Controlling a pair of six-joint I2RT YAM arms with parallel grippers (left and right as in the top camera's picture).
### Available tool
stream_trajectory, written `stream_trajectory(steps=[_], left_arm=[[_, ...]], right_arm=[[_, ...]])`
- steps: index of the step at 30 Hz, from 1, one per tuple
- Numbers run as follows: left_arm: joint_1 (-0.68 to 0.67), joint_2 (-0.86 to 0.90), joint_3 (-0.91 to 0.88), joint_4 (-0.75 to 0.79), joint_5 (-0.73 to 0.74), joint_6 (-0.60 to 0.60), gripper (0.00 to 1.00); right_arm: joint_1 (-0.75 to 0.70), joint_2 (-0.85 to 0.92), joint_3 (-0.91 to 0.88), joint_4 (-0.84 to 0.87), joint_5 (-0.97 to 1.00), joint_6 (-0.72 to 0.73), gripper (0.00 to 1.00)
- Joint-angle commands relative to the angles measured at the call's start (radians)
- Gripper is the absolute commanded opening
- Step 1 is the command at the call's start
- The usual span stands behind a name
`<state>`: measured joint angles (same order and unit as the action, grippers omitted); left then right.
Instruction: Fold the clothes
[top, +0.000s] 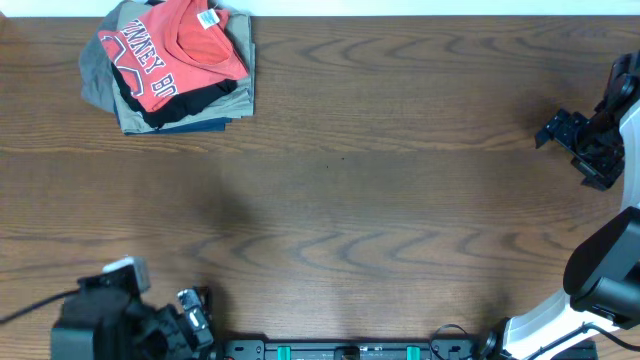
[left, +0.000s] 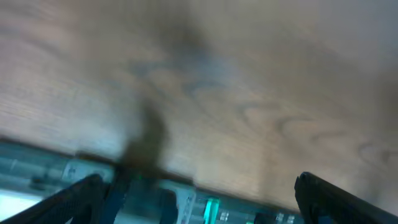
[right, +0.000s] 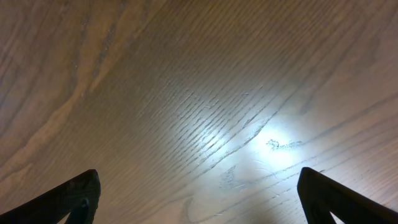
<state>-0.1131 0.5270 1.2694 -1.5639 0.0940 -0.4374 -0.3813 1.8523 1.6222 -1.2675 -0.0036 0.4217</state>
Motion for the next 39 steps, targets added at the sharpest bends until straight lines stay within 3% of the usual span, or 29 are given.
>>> stream_trajectory(steps=[1, 8, 12, 23, 29, 35, 39], left_arm=[[0.026, -0.095, -0.029, 0.124, -0.024, 0.047, 0.98], [0.131, -0.274, -0.246, 0.410, -0.024, 0.185, 0.98], [0.162, -0.290, -0.402, 0.532, -0.024, 0.186, 0.98], [0.164, -0.415, -0.872, 1.154, -0.024, 0.186, 0.98], [0.164, -0.505, -1.072, 1.421, -0.025, 0.186, 0.98], [0.164, -0.525, -1.188, 1.589, -0.028, 0.186, 0.98], [0.164, -0.525, -1.229, 1.604, -0.034, 0.186, 0.98]], right_arm=[[-0.005, 0.005, 0.011, -0.001, 0.006, 0.015, 0.99], [-0.005, 0.005, 0.011, -0.001, 0.006, 0.015, 0.99], [-0.005, 0.005, 0.011, -0.001, 0.006, 0.015, 0.99], [-0.005, 0.005, 0.011, -0.001, 0.006, 0.015, 0.99], [-0.005, 0.005, 0.011, -0.001, 0.006, 0.015, 0.99], [-0.005, 0.005, 0.011, -0.001, 0.006, 0.015, 0.99], [-0.005, 0.005, 0.011, -0.001, 0.006, 0.015, 0.99]])
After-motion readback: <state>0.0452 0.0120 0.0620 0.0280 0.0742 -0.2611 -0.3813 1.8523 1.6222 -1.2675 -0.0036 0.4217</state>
